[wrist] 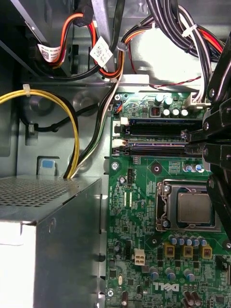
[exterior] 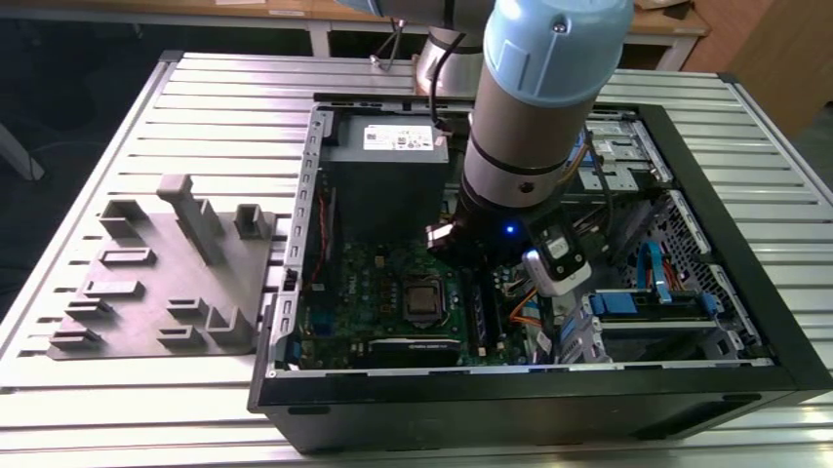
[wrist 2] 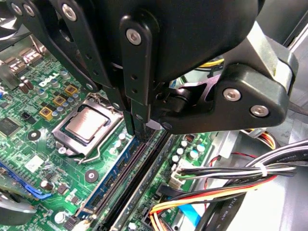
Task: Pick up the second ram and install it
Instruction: 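Insert the second ram into the second slot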
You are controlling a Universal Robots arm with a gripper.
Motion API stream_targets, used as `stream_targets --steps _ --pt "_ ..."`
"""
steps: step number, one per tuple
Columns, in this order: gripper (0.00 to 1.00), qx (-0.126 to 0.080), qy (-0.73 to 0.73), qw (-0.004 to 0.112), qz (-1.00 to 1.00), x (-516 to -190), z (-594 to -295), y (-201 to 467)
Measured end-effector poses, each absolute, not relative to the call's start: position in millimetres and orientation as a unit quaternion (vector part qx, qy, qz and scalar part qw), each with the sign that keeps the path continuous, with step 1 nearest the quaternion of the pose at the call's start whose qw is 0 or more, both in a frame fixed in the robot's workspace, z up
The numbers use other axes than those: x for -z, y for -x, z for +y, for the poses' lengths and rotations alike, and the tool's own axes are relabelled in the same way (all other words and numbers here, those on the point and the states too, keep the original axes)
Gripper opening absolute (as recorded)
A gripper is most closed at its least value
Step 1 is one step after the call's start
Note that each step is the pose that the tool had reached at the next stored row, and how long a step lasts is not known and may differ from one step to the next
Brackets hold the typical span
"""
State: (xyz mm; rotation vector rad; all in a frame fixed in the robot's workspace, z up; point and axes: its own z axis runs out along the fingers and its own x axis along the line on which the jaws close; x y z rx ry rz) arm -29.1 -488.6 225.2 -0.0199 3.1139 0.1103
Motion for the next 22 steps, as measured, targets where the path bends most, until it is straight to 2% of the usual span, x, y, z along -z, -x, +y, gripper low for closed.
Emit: stream_targets --steps 22 --pt "0.1 -0.035 -0.004 0.013 0.999 -223.5 -488.6 28.6"
